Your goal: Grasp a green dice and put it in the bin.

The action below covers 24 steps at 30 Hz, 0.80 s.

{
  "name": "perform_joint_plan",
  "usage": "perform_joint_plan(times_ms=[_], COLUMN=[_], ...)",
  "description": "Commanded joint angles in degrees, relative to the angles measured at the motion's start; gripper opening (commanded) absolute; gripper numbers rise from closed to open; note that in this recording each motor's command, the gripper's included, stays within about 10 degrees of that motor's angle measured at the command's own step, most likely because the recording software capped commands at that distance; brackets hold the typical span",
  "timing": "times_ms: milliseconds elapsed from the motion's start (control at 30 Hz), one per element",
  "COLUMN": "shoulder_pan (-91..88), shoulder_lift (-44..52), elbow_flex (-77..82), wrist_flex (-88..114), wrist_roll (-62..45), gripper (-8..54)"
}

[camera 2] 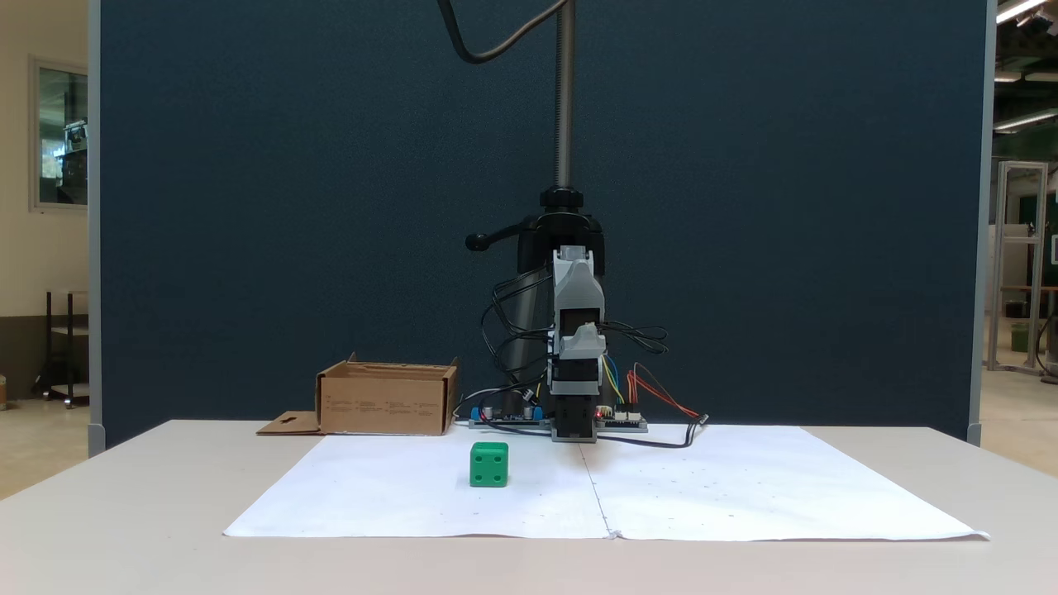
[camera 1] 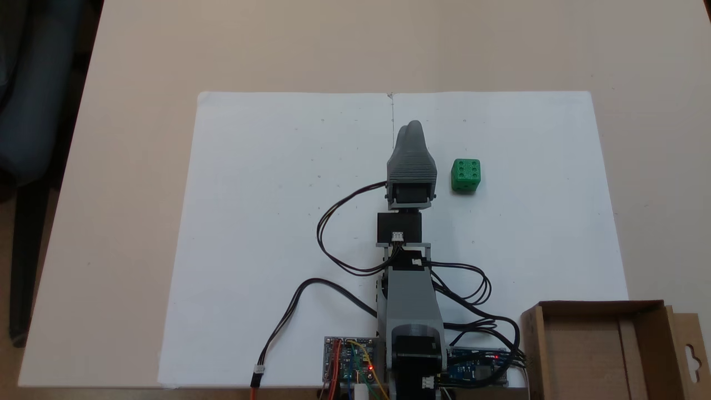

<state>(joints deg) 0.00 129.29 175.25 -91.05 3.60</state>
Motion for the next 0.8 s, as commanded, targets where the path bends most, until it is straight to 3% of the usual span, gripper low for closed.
perform_joint_plan(times_ms=[0, 367, 767], shoulder_pan=[0.26, 0.62, -5.01], shoulder_lift=[6.24, 6.33, 6.24], elbow_flex=[4.13, 3.78, -16.08], wrist_flex=[-2.90, -2.20, 40.76], wrist_roll=[-2.99, -3.69, -3.69], gripper=[44.4, 43.0, 43.5])
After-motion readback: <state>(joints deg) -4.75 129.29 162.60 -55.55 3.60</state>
